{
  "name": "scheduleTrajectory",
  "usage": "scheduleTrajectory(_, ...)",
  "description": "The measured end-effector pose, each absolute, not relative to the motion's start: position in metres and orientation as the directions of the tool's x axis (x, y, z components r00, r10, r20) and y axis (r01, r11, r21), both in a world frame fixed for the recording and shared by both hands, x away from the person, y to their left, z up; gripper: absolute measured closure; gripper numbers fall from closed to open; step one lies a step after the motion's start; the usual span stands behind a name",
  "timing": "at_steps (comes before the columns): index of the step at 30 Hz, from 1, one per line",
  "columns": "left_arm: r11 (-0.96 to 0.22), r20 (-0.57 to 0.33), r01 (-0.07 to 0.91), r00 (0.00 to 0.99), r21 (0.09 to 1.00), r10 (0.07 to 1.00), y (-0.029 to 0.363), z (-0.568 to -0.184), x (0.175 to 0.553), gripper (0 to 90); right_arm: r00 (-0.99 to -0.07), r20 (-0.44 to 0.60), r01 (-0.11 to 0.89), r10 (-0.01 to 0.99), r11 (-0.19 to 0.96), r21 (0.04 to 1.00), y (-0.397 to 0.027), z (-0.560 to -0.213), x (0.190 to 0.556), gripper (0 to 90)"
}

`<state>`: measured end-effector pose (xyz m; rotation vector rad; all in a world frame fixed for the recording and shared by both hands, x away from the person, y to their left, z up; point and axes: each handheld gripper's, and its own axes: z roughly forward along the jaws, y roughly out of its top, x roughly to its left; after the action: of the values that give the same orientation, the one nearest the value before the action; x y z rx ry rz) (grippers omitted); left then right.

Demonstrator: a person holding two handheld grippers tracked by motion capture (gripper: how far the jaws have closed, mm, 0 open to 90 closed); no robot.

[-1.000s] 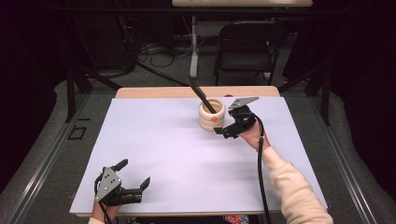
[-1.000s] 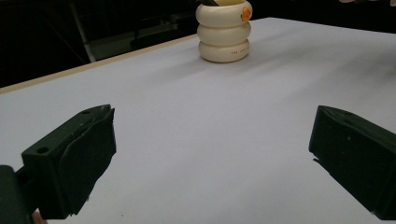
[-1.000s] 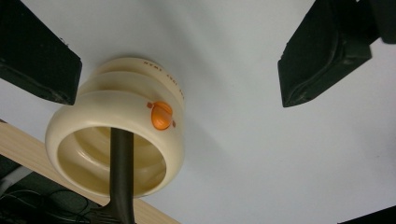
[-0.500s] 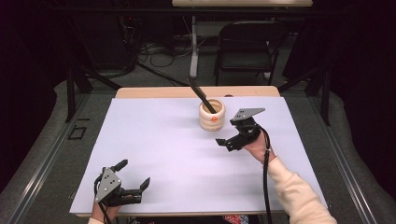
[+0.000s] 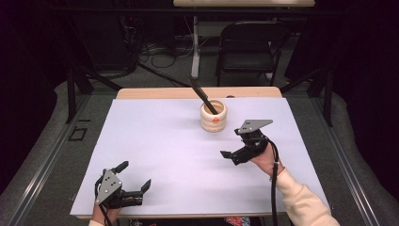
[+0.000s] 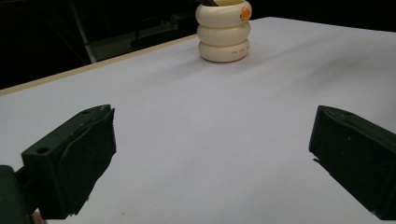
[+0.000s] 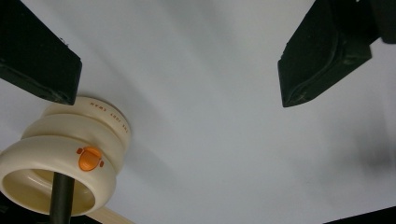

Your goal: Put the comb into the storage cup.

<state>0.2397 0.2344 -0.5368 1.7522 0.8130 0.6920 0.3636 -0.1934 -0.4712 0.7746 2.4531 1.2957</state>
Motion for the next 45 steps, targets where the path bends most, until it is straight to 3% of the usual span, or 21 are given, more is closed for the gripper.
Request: scheduleTrajectory(45, -0.24, 0.073, 0.202, 0.601, 0.949, 0.795, 0.234, -0.537, 0.24, 0.6, -0.809, -0.047, 0.284, 0.586, 0.459, 0.842, -0.233, -0.501, 0.283, 0.0)
